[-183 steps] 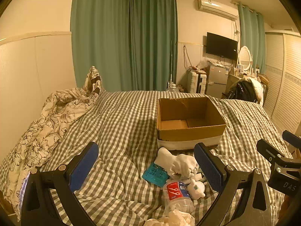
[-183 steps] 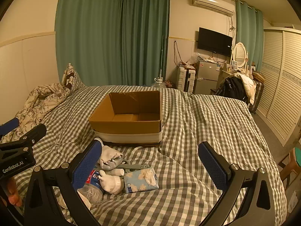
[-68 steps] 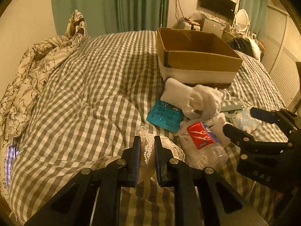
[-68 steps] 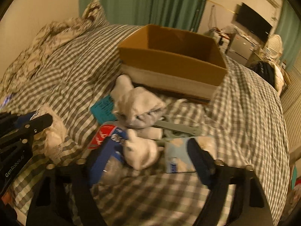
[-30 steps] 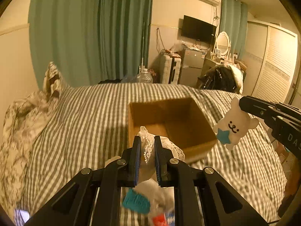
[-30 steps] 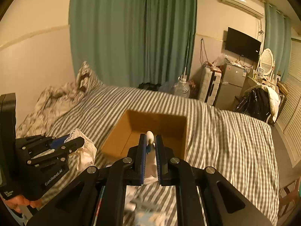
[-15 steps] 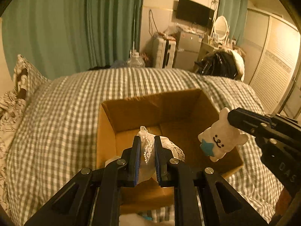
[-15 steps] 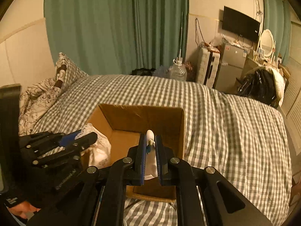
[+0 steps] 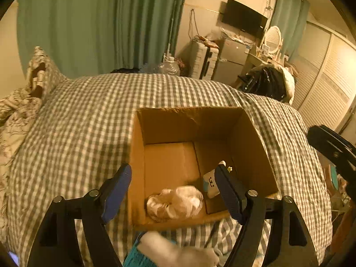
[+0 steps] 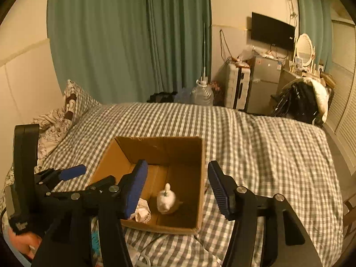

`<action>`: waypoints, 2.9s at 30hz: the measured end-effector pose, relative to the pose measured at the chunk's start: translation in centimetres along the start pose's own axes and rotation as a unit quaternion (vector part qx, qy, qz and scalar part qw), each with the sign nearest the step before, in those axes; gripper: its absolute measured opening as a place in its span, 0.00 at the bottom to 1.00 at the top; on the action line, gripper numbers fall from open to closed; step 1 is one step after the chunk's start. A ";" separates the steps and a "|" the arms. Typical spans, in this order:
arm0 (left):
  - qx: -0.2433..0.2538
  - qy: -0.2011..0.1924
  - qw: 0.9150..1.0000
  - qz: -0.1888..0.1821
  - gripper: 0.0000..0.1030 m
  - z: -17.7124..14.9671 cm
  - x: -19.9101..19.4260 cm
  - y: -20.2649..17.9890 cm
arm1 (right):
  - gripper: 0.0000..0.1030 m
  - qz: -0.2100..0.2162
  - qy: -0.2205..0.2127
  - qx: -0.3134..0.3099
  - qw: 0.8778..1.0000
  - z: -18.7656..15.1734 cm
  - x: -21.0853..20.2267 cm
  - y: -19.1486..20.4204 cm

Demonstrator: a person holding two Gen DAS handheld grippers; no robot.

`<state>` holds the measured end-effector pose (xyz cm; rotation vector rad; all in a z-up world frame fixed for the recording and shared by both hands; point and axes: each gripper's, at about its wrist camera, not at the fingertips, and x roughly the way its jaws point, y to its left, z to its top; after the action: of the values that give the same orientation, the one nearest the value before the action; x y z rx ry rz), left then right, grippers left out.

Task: Organize objects
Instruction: 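Carry the lace cloth and bear figurine into the cardboard box and open both tools, then grasp the red-labelled water bottle with the left tool while the right tool grasps the blue floral tissue pack, then lower the bottle and tissue pack into the box and open both tools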

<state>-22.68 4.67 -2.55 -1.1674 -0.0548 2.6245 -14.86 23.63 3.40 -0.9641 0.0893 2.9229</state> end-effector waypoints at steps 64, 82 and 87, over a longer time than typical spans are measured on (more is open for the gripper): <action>-0.014 0.089 0.995 0.049 0.61 -20.1 -3.9 2.8 | 0.72 -0.046 0.232 -0.087 0.968 -20.6 2.8 4.3; 0.003 0.047 0.998 0.039 0.61 -16.8 -8.1 1.6 | 0.70 -0.003 0.105 -0.068 0.992 -15.2 -4.7 5.0; 0.009 0.015 1.000 0.023 0.61 -12.9 -9.0 0.9 | 0.69 -0.006 0.071 -0.076 0.995 -12.1 -5.6 4.8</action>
<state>-7.66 0.56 -4.87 -1.2166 0.0002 2.6398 -3.54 17.67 -2.82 -1.1881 -0.1347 2.8817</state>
